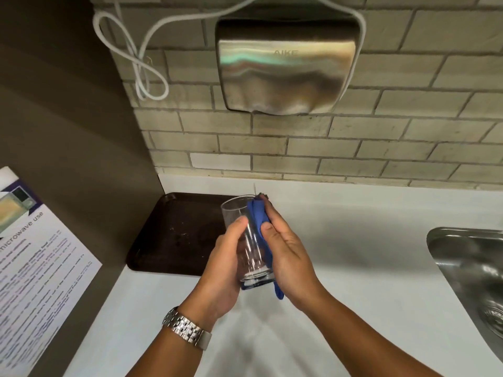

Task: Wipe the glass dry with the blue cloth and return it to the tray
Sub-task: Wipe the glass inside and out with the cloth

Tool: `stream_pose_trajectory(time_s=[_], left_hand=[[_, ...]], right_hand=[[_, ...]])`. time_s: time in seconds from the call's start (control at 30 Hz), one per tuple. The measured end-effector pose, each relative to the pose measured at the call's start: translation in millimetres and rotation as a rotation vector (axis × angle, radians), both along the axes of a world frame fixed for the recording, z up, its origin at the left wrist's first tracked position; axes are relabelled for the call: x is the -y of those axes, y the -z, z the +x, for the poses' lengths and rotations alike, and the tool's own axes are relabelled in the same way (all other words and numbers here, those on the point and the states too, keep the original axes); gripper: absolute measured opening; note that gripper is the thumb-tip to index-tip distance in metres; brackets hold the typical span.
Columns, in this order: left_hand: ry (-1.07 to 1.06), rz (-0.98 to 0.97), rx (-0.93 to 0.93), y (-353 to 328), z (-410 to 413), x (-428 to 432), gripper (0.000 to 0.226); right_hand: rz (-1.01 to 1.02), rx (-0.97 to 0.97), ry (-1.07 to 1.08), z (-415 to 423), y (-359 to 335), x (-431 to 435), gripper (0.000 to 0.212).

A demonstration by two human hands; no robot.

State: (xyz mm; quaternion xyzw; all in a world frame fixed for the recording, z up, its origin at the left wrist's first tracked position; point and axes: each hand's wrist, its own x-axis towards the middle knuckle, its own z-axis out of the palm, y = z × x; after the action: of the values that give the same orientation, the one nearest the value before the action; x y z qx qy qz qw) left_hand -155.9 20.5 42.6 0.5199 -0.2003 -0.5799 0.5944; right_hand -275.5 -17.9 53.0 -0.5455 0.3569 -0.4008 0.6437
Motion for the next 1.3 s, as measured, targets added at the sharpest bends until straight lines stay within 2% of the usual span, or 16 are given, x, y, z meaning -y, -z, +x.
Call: stream_pose_trajectory(time_s=[0.17, 0.3, 0.37, 0.47, 0.53, 0.6, 0.7, 0.77, 0.87, 0.9, 1.03, 1.07, 1.17, 1.2, 1.23, 1.3], left_hand=[[-0.005, 0.016, -0.055, 4, 2, -5, 0.067], [-0.039, 0.032, -0.049, 8, 5, -3, 0.044], [-0.073, 0.050, -0.055, 8, 5, 2, 0.040], [-0.099, 0.046, -0.112, 9, 12, 7, 0.056], [-0.087, 0.017, -0.133, 7, 17, 7, 0.063], [-0.067, 0.005, -0.137, 5, 17, 8, 0.066], [-0.067, 0.026, -0.135, 3, 11, 12, 0.056], [-0.079, 0.035, -0.147, 1, 9, 14, 0.053], [-0.081, 0.026, -0.204, -1, 8, 13, 0.049], [-0.070, 0.027, -0.227, -3, 8, 12, 0.050], [-0.058, 0.070, -0.295, -9, 3, 11, 0.056], [-0.063, 0.080, -0.316, -9, 4, 11, 0.057], [-0.073, 0.095, -0.373, -8, 8, 9, 0.059], [-0.067, 0.099, -0.387, -8, 9, 8, 0.059], [-0.063, 0.101, -0.385, -6, 9, 7, 0.059], [-0.062, 0.097, -0.366, -4, 7, 7, 0.052]], right_hand=[[0.085, 0.049, -0.051, 1, -6, 14, 0.050], [0.100, 0.034, -0.087, 1, -2, 22, 0.050], [0.018, -0.016, -0.118, 3, 1, 15, 0.049], [-0.225, -0.154, -0.179, -1, 14, -4, 0.046], [-0.311, -0.187, -0.198, -6, 21, -8, 0.047], [-0.255, -0.152, -0.170, -8, 17, -4, 0.046], [-0.119, -0.106, -0.121, -3, 11, 3, 0.044], [-0.283, -0.198, -0.109, -4, 12, 2, 0.045], [-0.653, -0.390, -0.186, -14, 18, 6, 0.046], [-0.658, -0.377, -0.197, -16, 19, 11, 0.044], [-0.354, -0.210, -0.198, -15, 6, 21, 0.039], [-0.396, -0.249, -0.206, -15, 4, 18, 0.039], [-0.725, -0.418, -0.281, -21, 12, 7, 0.036], [-0.775, -0.437, -0.308, -25, 15, 8, 0.035], [-0.757, -0.415, -0.321, -27, 18, 11, 0.034], [-0.571, -0.324, -0.272, -26, 13, 17, 0.035]])
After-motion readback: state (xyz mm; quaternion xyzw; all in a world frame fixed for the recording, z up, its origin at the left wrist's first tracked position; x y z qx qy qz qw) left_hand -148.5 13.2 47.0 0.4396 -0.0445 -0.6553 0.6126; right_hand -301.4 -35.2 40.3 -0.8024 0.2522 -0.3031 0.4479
